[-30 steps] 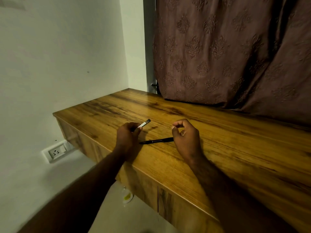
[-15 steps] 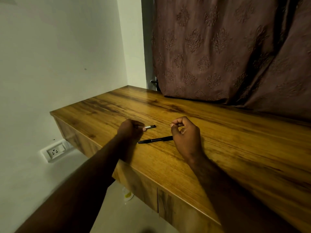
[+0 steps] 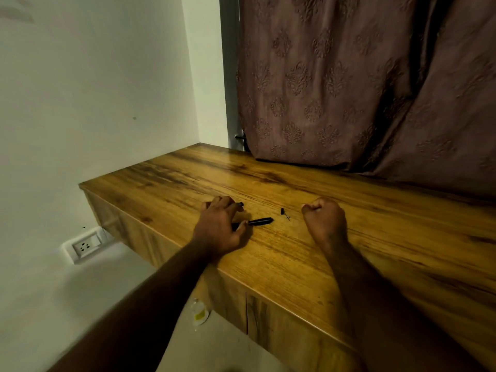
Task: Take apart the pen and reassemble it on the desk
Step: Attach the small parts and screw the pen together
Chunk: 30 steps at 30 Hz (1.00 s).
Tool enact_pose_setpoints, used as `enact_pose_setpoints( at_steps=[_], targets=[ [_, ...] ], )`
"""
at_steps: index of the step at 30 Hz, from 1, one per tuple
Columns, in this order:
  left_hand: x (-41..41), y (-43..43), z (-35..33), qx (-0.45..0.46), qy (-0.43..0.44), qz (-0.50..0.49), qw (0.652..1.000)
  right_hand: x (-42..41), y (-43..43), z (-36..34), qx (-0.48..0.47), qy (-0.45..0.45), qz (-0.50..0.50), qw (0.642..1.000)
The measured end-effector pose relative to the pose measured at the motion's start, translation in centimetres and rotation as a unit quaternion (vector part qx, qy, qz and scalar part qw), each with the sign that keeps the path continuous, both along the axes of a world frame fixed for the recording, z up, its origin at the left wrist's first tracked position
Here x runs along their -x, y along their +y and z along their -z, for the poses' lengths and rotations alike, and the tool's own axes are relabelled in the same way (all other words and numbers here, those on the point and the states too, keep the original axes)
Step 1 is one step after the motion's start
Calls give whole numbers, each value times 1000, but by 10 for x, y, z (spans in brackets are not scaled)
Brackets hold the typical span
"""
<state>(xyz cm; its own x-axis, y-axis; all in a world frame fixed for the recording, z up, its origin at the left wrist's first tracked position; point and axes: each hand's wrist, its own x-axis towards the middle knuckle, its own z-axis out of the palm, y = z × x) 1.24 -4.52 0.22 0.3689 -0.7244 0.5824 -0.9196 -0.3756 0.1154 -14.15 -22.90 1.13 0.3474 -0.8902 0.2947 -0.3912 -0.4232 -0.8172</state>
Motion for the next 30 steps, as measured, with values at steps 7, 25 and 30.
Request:
enact_pose_setpoints(
  at_steps=[7,25,30],
  targets=[
    [8,-13,-2,-58,50,30,997,-14,20,1,79,185,-11,979],
    [6,-12,-1,-52,87,44,994,-22,19,3,127,232,5,964],
    [3,-13,2,-35,82,43,995,-20,13,3,77,145,32,986]
  ],
)
